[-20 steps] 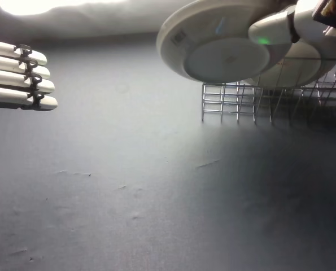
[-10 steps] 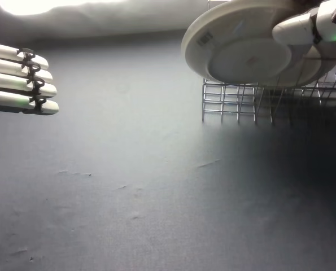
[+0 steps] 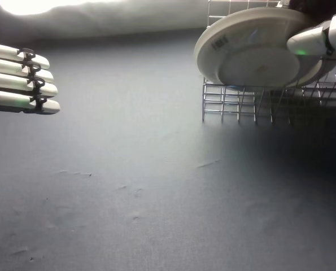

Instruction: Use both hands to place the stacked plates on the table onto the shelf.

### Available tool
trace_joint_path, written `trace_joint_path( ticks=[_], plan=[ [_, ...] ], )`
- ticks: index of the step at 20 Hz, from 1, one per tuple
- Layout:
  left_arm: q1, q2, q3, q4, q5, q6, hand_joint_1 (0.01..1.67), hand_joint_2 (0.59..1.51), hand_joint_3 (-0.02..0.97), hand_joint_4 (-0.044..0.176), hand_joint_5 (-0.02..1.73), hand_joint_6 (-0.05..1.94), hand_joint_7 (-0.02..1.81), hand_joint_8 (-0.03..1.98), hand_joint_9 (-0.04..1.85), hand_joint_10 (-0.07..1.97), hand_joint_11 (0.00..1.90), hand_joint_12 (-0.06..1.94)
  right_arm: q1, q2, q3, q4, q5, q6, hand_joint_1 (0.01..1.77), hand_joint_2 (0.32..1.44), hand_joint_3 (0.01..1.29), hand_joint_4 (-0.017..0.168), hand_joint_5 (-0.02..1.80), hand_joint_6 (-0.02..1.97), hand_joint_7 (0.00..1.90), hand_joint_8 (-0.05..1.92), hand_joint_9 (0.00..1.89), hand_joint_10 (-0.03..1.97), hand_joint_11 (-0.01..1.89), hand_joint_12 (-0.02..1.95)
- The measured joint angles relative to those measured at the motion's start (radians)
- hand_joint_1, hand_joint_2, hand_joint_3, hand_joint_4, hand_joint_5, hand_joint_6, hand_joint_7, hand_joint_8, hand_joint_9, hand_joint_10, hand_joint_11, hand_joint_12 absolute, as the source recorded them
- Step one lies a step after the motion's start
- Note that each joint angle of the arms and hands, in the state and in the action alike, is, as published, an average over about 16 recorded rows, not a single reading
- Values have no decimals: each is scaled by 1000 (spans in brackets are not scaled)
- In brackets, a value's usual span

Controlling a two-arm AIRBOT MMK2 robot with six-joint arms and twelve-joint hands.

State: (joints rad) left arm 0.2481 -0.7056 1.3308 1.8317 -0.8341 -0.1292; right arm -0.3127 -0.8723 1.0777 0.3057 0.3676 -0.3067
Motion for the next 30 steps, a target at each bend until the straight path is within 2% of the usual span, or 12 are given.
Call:
trace_joint_path(
  ticks=[8, 10, 16, 24, 27, 30],
  plan=[
    [0, 0, 0, 4, -1, 0, 18, 1098, 16, 7, 101, 6, 98, 4, 71, 9, 16, 115, -44, 3, 23, -54, 25, -11, 1396, 1021, 13, -8, 914, 898, 1124, 677, 1038, 968, 920, 931],
    [0, 0, 0, 5, -1, 0, 18, 1098, 17, 8, 103, 6, 98, 4, 72, 9, 16, 117, -55, 4, 27, -70, 33, -16, 1382, 1022, 13, -8, 905, 873, 1107, 662, 1028, 899, 896, 937],
    [0, 0, 0, 6, -1, -1, 18, 1098, 17, 7, 110, 6, 100, 3, 72, 9, 16, 116, -79, 7, 32, -113, 62, -28, 1304, 1035, 13, -7, 863, 567, 1017, 420, 967, 565, 741, 1006],
    [-1, 0, 0, 9, -4, -3, 18, 1098, 17, 7, 161, 6, 143, 4, 113, 8, 16, 232, -78, 9, 29, -205, 98, -36, 1093, 1077, 13, -4, 732, 131, 808, 81, 806, 106, 382, 1177],
    [-1, 0, 0, 11, -8, -4, 18, 1099, 17, 7, 157, 7, 140, 4, 108, 8, 16, 225, -70, 9, 18, -280, 115, -37, 1021, 1091, 13, -3, 676, 22, 733, -1, 731, 44, 251, 1230],
    [-2, 0, 2, 15, -13, -6, 18, 1098, 17, 7, 152, 7, 136, 5, 104, 9, 16, 212, -63, 9, 1, -387, 137, -37, 961, 1105, 13, -3, 622, 21, 671, 5, 663, 33, 150, 1266]
  ],
)
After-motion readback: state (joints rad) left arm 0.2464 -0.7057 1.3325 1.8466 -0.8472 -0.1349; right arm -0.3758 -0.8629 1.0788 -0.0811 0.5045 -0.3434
